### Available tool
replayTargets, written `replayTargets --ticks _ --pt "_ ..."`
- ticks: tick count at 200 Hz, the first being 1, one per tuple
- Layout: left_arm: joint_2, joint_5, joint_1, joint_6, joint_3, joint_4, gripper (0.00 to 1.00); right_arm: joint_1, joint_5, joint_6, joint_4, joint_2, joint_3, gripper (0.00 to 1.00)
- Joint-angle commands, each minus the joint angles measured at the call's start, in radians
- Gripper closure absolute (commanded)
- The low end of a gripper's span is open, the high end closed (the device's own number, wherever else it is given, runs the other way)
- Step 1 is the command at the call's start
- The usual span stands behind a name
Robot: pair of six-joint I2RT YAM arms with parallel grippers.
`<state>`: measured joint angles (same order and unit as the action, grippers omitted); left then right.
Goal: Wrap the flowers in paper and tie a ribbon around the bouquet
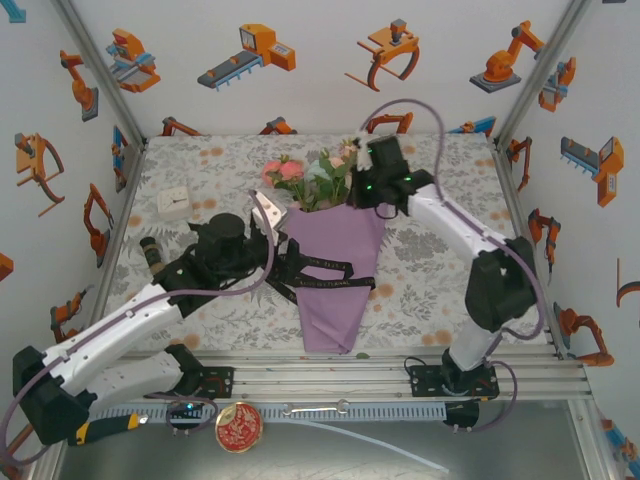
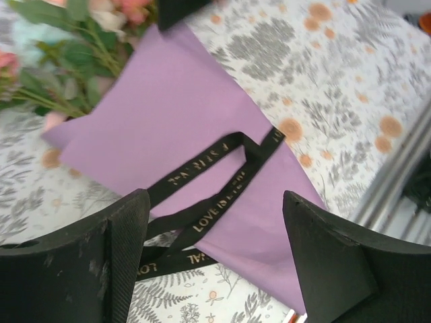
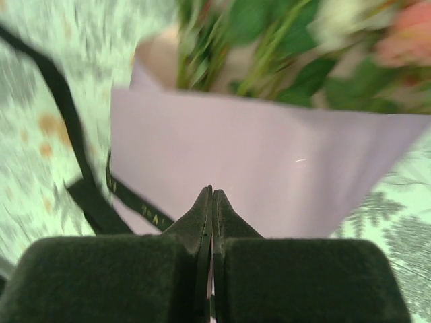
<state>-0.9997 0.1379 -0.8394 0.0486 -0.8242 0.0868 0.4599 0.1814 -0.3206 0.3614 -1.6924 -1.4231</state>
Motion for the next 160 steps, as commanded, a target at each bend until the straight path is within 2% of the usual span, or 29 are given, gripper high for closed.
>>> replayTargets --ticks 1,14,30,47,71,91,128,145,160 --pt "-0.092 0.142 -0.028 -0.067 -0.053 0.025 0.28 -0.005 0.09 -0.074 -0.099 0.008 0.03 1.0" --pt "-0.118 0.137 -0.044 -0.068 -0.059 -0.001 0.28 0.025 0.173 0.014 -0.004 -0.029 -0.013 0.83" --pt "-0.098 0.117 -0.047 -0.044 -0.033 -0.071 0.28 0.11 0.104 0.171 0.136 -0.084 -0.056 0.63" --pt "-0.044 0.065 -0.047 -0.022 0.014 -0.132 0.25 0.181 0.065 0.269 0.168 -0.123 -0.047 0.5" --pt "0.041 -0.038 -0.043 -0.009 0.054 -0.123 0.22 0.248 0.052 0.363 0.194 -0.196 -0.064 0.34" --pt "0.094 -0.094 -0.038 -0.013 0.077 -0.092 0.2 0.288 0.031 0.414 0.255 -0.272 -0.13 0.31" --pt "0.124 -0.13 -0.03 -0.012 0.086 -0.059 0.19 0.346 -0.038 0.475 0.335 -0.377 -0.209 0.34" --pt "0.119 -0.133 -0.03 -0.008 0.09 -0.065 0.18 0.357 -0.086 0.485 0.339 -0.402 -0.206 0.39" --pt "0.112 -0.133 -0.029 -0.009 0.086 -0.067 0.18 0.365 -0.134 0.479 0.341 -0.421 -0.203 0.49"
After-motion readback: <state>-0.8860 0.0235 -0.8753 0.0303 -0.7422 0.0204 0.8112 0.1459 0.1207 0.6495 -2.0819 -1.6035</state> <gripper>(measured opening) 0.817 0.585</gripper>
